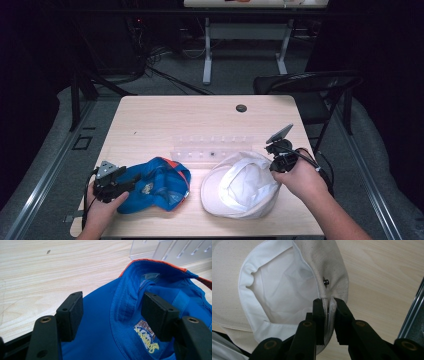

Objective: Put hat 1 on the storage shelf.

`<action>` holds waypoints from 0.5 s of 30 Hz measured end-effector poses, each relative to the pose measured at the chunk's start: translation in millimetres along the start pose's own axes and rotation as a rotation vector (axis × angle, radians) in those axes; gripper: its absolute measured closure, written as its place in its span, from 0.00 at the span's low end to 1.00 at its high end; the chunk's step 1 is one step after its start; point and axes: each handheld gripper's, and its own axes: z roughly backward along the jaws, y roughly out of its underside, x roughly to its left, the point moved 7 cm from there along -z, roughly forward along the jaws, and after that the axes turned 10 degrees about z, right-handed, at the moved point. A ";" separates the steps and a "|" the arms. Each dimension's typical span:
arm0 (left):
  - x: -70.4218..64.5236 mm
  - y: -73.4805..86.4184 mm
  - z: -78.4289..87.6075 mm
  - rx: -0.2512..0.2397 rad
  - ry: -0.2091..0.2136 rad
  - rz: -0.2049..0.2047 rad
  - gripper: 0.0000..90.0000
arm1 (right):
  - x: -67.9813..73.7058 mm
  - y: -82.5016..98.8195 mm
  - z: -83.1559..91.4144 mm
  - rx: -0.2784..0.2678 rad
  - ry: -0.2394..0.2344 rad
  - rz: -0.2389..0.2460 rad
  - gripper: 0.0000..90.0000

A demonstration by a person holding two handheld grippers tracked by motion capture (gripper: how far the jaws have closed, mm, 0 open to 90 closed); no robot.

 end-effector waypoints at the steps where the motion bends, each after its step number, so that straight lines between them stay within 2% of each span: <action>1: 0.2 0.0 0.0 0.000 0.000 0.001 0.38 | 0.0 0.0 1.5 0.012 0.005 0.005 0.90; 2: 0.3 0.1 -0.1 0.001 0.000 0.002 0.38 | 1.2 -1.0 4.3 0.027 0.002 0.009 0.90; 7: 0.0 0.0 0.0 0.000 0.001 0.001 0.38 | 1.7 -3.7 9.0 0.033 0.001 0.015 0.90; 15: 0.0 0.1 -0.2 0.000 0.001 0.000 0.38 | 5.2 -7.8 20.7 0.043 0.003 0.001 0.90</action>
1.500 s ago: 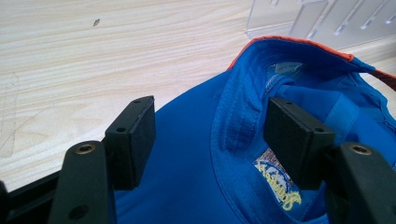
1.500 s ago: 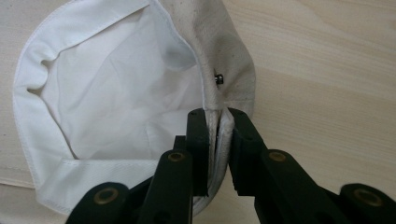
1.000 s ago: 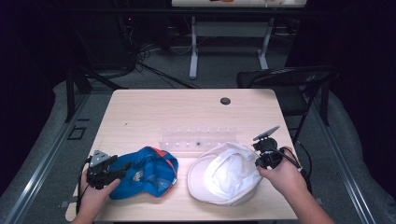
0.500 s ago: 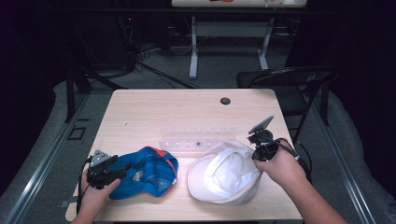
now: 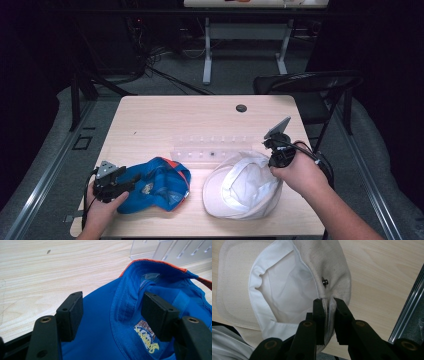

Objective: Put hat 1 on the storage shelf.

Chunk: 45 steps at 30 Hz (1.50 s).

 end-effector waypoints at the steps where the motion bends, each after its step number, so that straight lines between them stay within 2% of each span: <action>1: -0.1 0.0 0.0 0.000 0.000 0.000 0.38 | 0.0 0.0 0.0 0.000 0.000 0.000 0.90; 5: -0.6 0.2 -0.1 0.000 0.000 0.000 0.38 | 1.2 -1.7 4.4 0.012 0.000 0.011 0.90; 9: -0.6 0.3 -0.6 -0.001 0.000 -0.001 0.38 | 2.8 -4.7 8.5 -0.007 0.000 -0.016 0.90; 12: -0.5 0.4 -0.7 0.000 -0.001 -0.004 0.38 | 3.4 -6.2 13.4 -0.008 -0.009 -0.018 0.90; 16: -0.3 0.3 -0.7 -0.001 0.000 -0.001 0.38 | 5.3 -6.6 23.6 0.000 -0.057 -0.021 0.90; 20: 0.1 0.4 -0.7 0.000 -0.001 0.001 0.38 | 7.0 -8.1 29.8 -0.015 -0.099 -0.040 0.90; 23: 0.2 0.3 -0.6 0.000 -0.001 0.001 0.38 | 9.1 -10.1 33.9 -0.043 -0.147 -0.068 0.90; 25: 0.2 0.5 -0.4 0.002 0.000 0.004 0.38 | 8.2 -9.5 37.5 -0.029 -0.177 -0.060 0.90; 26: 0.3 0.4 -0.4 0.002 0.000 0.004 0.38 | 9.3 -10.3 37.1 -0.050 -0.184 -0.084 0.90; 27: 0.4 0.4 -0.3 0.002 0.001 0.004 0.38 | 9.3 -9.9 38.2 -0.046 -0.196 -0.089 0.90; 29: 0.8 0.3 -0.2 0.003 0.003 0.004 0.38 | 9.4 -8.9 41.4 -0.034 -0.250 -0.095 0.90; 36: 1.6 0.5 -0.1 -0.001 -0.002 0.004 0.38 | 13.5 -10.4 50.2 -0.061 -0.408 -0.161 0.90; 42: 1.7 -0.1 0.3 -0.008 -0.002 0.005 0.38 | 17.6 -11.6 57.4 -0.068 -0.521 -0.190 0.91; 45: 0.7 0.1 -0.5 -0.008 0.003 0.003 0.38 | 18.4 -12.5 60.3 -0.073 -0.560 -0.194 0.91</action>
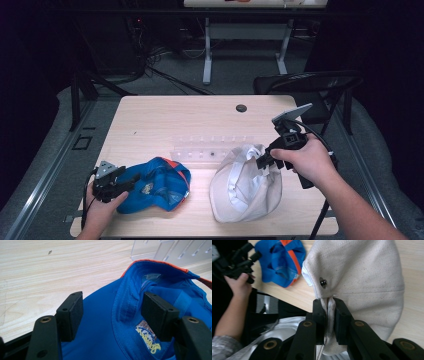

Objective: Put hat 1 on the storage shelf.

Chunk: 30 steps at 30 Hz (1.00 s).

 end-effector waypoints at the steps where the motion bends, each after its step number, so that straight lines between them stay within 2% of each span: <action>1: -0.4 0.0 0.1 -0.001 0.002 -0.004 0.39 | 1.5 -0.9 0.3 -0.012 -0.014 -0.010 0.91; 3: -1.6 0.1 0.1 -0.005 0.007 -0.008 0.39 | 3.5 -1.4 3.0 -0.012 -0.047 -0.008 0.91; 5: -2.4 0.2 0.2 -0.006 0.011 -0.009 0.39 | 7.7 -2.9 6.5 -0.038 -0.093 -0.018 0.91; 11: -3.7 -1.0 1.8 -0.022 0.018 -0.011 0.39 | 12.0 -4.0 15.1 -0.058 -0.134 -0.024 0.91; 13: -4.2 -1.7 2.7 -0.030 0.016 -0.015 0.39 | 15.2 -6.0 21.1 -0.086 -0.162 -0.032 0.91; 16: -5.0 -2.0 3.7 -0.032 0.020 -0.017 0.39 | 15.4 -6.5 26.8 -0.082 -0.179 -0.020 0.91; 19: -5.6 -2.1 4.3 -0.036 0.023 -0.015 0.39 | 17.1 -10.7 33.0 -0.117 -0.196 -0.038 0.91; 20: -5.9 -2.2 4.6 -0.036 0.024 -0.015 0.39 | 16.3 -11.9 34.9 -0.123 -0.205 -0.023 0.91; 22: -6.6 -2.3 5.1 -0.034 0.029 -0.018 0.39 | 18.4 -16.3 37.8 -0.143 -0.228 -0.041 0.91; 24: -8.0 -2.1 4.4 -0.040 0.025 -0.026 0.40 | 20.2 -20.9 40.0 -0.159 -0.242 -0.033 0.91; 25: -9.1 -1.9 4.1 -0.040 0.026 -0.026 0.41 | 24.6 -27.4 41.2 -0.181 -0.268 -0.034 0.91; 27: -11.1 -1.4 4.9 -0.032 0.028 -0.033 0.41 | 26.6 -31.2 41.8 -0.194 -0.277 -0.033 0.91; 30: -15.9 -2.1 5.8 -0.049 0.037 -0.032 0.40 | 32.2 -41.5 43.9 -0.214 -0.302 -0.025 0.91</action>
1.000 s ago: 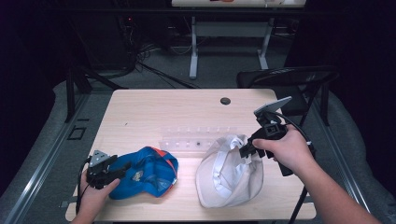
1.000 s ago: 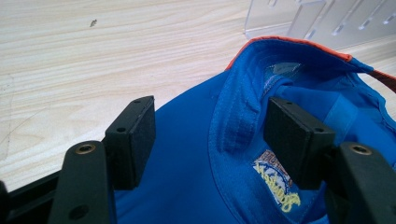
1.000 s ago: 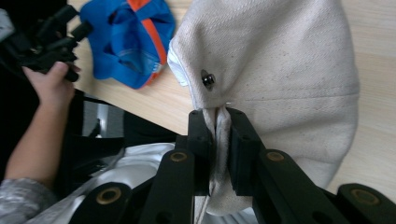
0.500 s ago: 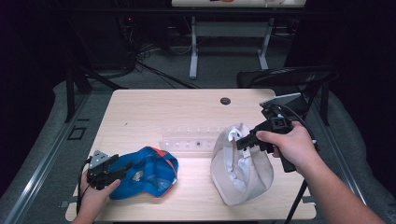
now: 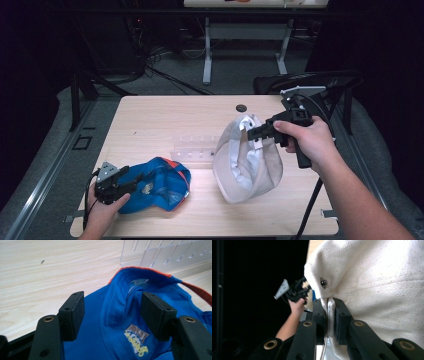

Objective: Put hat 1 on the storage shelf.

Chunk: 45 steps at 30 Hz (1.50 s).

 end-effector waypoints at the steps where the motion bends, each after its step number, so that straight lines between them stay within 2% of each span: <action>1: -1.3 0.0 0.3 0.000 0.007 0.000 0.40 | 2.2 -3.4 -0.9 -0.005 0.000 -0.001 0.91; 4: -3.4 -0.5 1.4 0.003 0.027 0.003 0.41 | 7.9 -12.4 -3.6 -0.008 0.001 0.004 0.91; 10: -4.6 -1.5 2.1 -0.005 0.020 0.008 0.42 | 16.2 -29.4 -10.7 -0.021 -0.005 0.009 0.91; 13: -4.8 -1.2 2.3 0.000 0.018 0.007 0.41 | 20.6 -39.7 -17.1 -0.032 -0.019 -0.004 0.91; 16: -4.4 -1.2 1.3 -0.009 0.014 0.003 0.40 | 21.5 -44.3 -20.7 -0.040 -0.025 -0.003 0.91; 23: -5.3 -0.4 1.3 0.006 0.016 -0.005 0.41 | 23.5 -60.1 -30.9 -0.066 -0.049 -0.022 0.91; 25: -6.5 -0.6 1.5 0.007 0.028 -0.009 0.42 | 24.5 -64.4 -33.8 -0.075 -0.054 -0.030 0.91; 29: -8.7 -1.2 1.3 -0.003 0.034 -0.014 0.42 | 25.3 -72.2 -38.8 -0.077 -0.050 -0.026 0.91; 32: -9.6 -1.8 1.6 -0.008 0.034 -0.017 0.42 | 25.9 -79.9 -43.6 -0.106 -0.050 -0.045 0.91; 33: -9.6 -2.1 1.9 -0.011 0.035 -0.019 0.42 | 24.9 -81.3 -44.5 -0.097 -0.049 -0.038 0.91; 45: -11.7 -0.5 1.4 0.009 0.045 -0.030 0.45 | 26.2 -107.5 -59.7 -0.164 -0.044 -0.076 0.91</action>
